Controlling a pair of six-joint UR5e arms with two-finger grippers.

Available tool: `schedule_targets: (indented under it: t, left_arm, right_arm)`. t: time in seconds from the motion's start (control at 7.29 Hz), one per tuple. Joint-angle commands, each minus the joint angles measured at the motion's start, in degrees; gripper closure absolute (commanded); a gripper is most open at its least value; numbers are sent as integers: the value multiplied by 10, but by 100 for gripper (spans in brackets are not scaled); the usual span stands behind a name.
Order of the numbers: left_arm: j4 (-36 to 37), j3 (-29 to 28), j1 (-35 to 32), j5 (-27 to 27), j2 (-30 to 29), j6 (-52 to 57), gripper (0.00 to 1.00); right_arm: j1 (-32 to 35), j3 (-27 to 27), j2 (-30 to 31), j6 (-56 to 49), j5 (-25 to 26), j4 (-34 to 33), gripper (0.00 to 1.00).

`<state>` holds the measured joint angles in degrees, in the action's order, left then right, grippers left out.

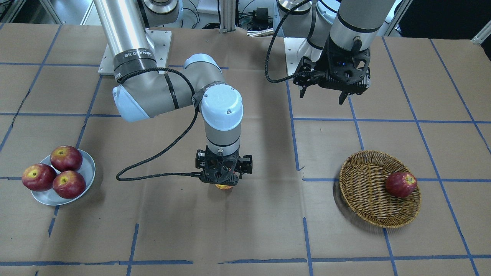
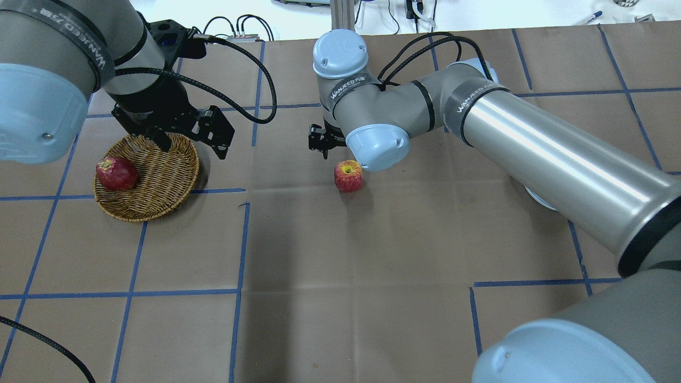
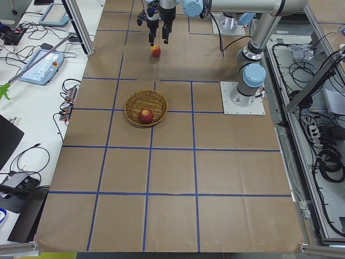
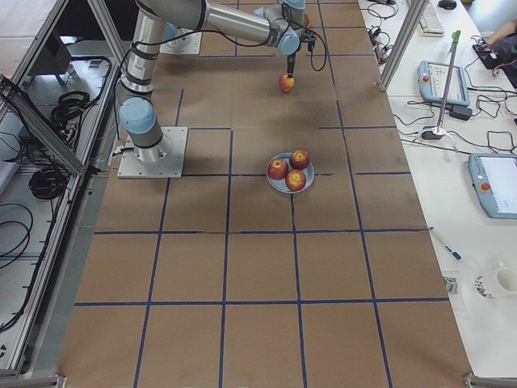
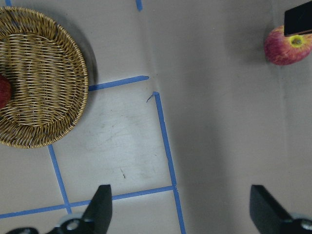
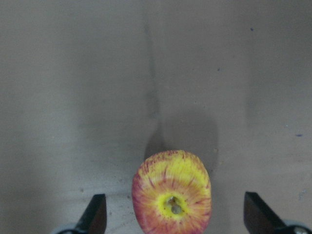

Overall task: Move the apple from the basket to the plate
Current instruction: 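Lower the right gripper over the striped apple and close on it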

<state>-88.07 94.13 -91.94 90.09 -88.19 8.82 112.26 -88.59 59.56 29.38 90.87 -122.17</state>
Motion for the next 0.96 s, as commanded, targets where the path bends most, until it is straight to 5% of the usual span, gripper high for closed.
schedule_targets:
  t: [0.0,0.14,0.69,0.82]
  left_arm:
    - [-1,2,0,0,-1,1,1]
    - [0,2,0,0,-1,1,1]
    - [0,2,0,0,0,1,1]
    - [0,2,0,0,0,1,1]
  right_arm:
    - [0,-24,-24,-2,-2,-35,0]
    - [1,-26,-29,-3,-5,-34,0]
    - [2,-27,-34,-20,-2,-35,42]
    - [-3,-19,-29,-22,-1,-34,43]
